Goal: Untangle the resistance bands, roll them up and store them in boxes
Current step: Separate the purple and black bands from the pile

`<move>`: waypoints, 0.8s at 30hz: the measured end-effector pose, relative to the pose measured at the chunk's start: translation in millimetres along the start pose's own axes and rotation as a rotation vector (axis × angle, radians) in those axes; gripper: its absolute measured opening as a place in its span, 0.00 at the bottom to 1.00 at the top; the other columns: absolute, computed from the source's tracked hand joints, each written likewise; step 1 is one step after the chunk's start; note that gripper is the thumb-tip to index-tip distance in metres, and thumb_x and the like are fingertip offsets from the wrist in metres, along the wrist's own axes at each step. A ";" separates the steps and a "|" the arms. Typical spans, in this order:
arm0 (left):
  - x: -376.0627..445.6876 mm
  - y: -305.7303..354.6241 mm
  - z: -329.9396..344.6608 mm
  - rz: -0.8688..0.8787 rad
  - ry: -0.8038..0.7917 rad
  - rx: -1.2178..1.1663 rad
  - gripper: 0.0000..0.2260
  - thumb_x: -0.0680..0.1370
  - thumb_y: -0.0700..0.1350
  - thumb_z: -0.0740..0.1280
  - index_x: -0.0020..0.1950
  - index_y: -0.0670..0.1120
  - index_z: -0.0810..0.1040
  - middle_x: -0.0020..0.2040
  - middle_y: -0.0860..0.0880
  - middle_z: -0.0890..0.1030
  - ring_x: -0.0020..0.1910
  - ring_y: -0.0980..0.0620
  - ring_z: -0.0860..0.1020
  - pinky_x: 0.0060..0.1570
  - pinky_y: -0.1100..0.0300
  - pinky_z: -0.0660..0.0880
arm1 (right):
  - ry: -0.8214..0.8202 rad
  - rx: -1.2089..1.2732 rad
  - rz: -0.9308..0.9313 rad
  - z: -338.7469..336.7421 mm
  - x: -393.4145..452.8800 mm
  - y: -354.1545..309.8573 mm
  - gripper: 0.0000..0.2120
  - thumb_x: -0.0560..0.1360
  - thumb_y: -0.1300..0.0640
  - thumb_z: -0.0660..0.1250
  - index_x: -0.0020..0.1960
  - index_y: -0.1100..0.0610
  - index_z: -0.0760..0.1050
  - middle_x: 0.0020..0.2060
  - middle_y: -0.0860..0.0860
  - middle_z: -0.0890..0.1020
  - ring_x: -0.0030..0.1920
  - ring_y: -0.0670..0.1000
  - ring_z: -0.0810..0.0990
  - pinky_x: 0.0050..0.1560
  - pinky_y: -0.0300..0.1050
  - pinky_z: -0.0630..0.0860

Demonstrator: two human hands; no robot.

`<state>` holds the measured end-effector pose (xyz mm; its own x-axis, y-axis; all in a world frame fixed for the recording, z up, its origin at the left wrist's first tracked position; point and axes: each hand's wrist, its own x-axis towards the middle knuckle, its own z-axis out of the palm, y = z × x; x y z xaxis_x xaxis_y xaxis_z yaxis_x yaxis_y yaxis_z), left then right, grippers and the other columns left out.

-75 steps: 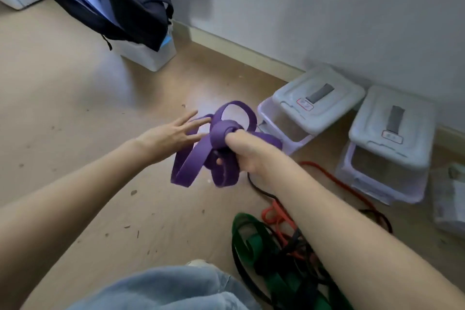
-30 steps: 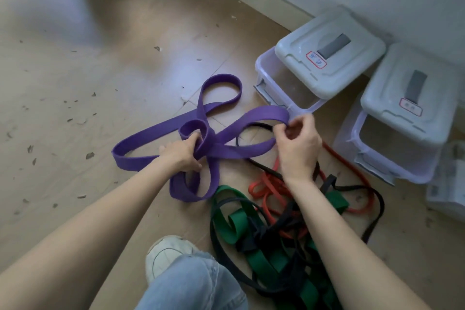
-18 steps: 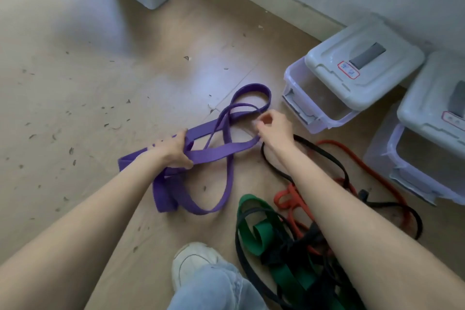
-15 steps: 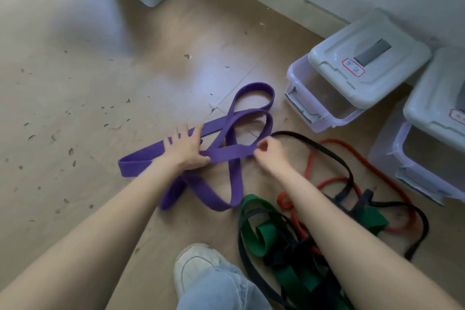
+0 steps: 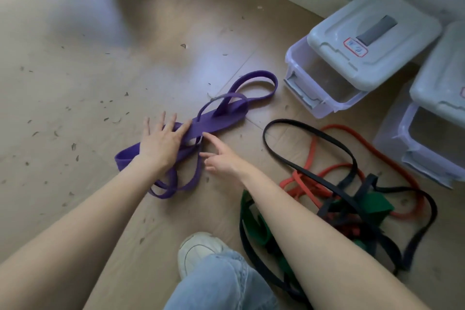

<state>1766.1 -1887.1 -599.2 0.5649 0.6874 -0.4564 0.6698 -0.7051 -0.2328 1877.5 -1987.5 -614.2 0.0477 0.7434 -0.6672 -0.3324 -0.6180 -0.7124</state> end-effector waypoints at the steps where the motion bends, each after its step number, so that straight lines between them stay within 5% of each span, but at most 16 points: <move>1: -0.8 5.0 -3.3 0.014 0.047 -0.064 0.29 0.80 0.47 0.56 0.76 0.54 0.42 0.78 0.46 0.47 0.76 0.45 0.44 0.71 0.42 0.43 | 0.026 -0.036 0.008 -2.7 2.0 0.2 0.32 0.74 0.77 0.51 0.74 0.55 0.59 0.67 0.59 0.70 0.67 0.56 0.71 0.37 0.37 0.70; 4: -7.7 41.2 -1.3 0.097 0.187 -0.238 0.31 0.78 0.49 0.58 0.77 0.50 0.47 0.78 0.45 0.49 0.76 0.46 0.46 0.72 0.46 0.39 | 0.298 -0.336 -0.014 -36.2 4.9 2.3 0.24 0.72 0.73 0.54 0.63 0.59 0.74 0.57 0.56 0.77 0.59 0.54 0.75 0.47 0.44 0.74; 6: -14.4 62.1 11.9 0.166 0.124 -0.201 0.34 0.77 0.53 0.59 0.77 0.49 0.44 0.78 0.44 0.46 0.76 0.45 0.44 0.71 0.47 0.35 | 0.449 -0.394 0.007 -69.2 3.9 1.4 0.21 0.71 0.72 0.56 0.59 0.60 0.75 0.55 0.56 0.77 0.54 0.54 0.76 0.54 0.49 0.77; 9: -17.3 68.6 30.7 0.210 0.072 -0.041 0.33 0.78 0.54 0.57 0.77 0.49 0.40 0.77 0.41 0.43 0.76 0.43 0.42 0.69 0.45 0.33 | 0.362 -0.463 -0.016 -92.3 -3.8 -7.9 0.27 0.70 0.73 0.55 0.67 0.59 0.70 0.52 0.53 0.74 0.43 0.47 0.73 0.42 0.39 0.76; 11: -16.6 68.0 28.0 0.204 0.103 -0.031 0.30 0.80 0.50 0.55 0.77 0.48 0.43 0.77 0.40 0.44 0.76 0.41 0.44 0.69 0.45 0.33 | 0.282 -0.562 -0.048 -95.4 -4.2 -10.0 0.30 0.71 0.73 0.55 0.71 0.57 0.65 0.61 0.54 0.73 0.48 0.47 0.72 0.40 0.30 0.68; 13: -16.0 72.4 15.1 0.196 0.169 -0.085 0.27 0.80 0.47 0.55 0.76 0.46 0.50 0.77 0.39 0.47 0.76 0.41 0.47 0.71 0.47 0.36 | 0.292 -0.498 -0.062 -95.8 -8.0 -9.7 0.29 0.72 0.74 0.55 0.71 0.57 0.64 0.67 0.56 0.68 0.53 0.51 0.71 0.44 0.35 0.70; 15: -19.0 81.8 0.2 0.241 0.223 -0.154 0.23 0.79 0.45 0.56 0.74 0.44 0.58 0.77 0.40 0.51 0.76 0.43 0.50 0.73 0.49 0.40 | 0.369 -0.312 -0.005 -97.7 -22.5 -11.5 0.24 0.74 0.74 0.54 0.67 0.61 0.68 0.61 0.58 0.71 0.48 0.55 0.75 0.40 0.42 0.73; 18: -28.0 103.9 -19.4 0.361 0.237 -0.250 0.23 0.77 0.41 0.58 0.72 0.44 0.62 0.76 0.41 0.55 0.75 0.45 0.55 0.73 0.51 0.45 | 0.459 -0.238 -0.045 -114.3 -66.8 -9.5 0.18 0.74 0.74 0.51 0.58 0.66 0.73 0.48 0.58 0.76 0.41 0.54 0.76 0.35 0.38 0.72; 20: -34.0 121.5 -33.9 0.444 0.218 -0.275 0.24 0.75 0.40 0.59 0.72 0.43 0.62 0.75 0.42 0.59 0.72 0.45 0.61 0.72 0.51 0.53 | 0.506 -0.437 -0.139 -136.0 -109.0 -4.4 0.14 0.75 0.71 0.55 0.54 0.62 0.75 0.46 0.54 0.79 0.47 0.53 0.78 0.43 0.42 0.75; 22: -43.6 143.7 -49.5 0.540 0.129 -0.328 0.25 0.75 0.41 0.60 0.71 0.43 0.62 0.71 0.43 0.64 0.66 0.43 0.68 0.64 0.52 0.65 | 0.382 -0.850 -0.109 -161.4 -152.0 9.5 0.13 0.75 0.59 0.64 0.59 0.55 0.74 0.54 0.51 0.79 0.58 0.53 0.76 0.58 0.49 0.73; 24: -55.9 169.1 -63.0 0.637 0.005 -0.373 0.24 0.76 0.42 0.61 0.71 0.41 0.61 0.68 0.42 0.67 0.62 0.42 0.72 0.59 0.52 0.69 | 0.191 -1.180 0.118 -177.8 -187.1 31.0 0.27 0.71 0.44 0.68 0.68 0.48 0.68 0.66 0.49 0.72 0.68 0.54 0.67 0.67 0.56 0.64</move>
<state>1878.1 -2033.8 -558.9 0.9008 0.1660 -0.4013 0.3301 -0.8622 0.3843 2025.7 -2191.2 -550.2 0.2466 0.6785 -0.6920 0.7189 -0.6069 -0.3389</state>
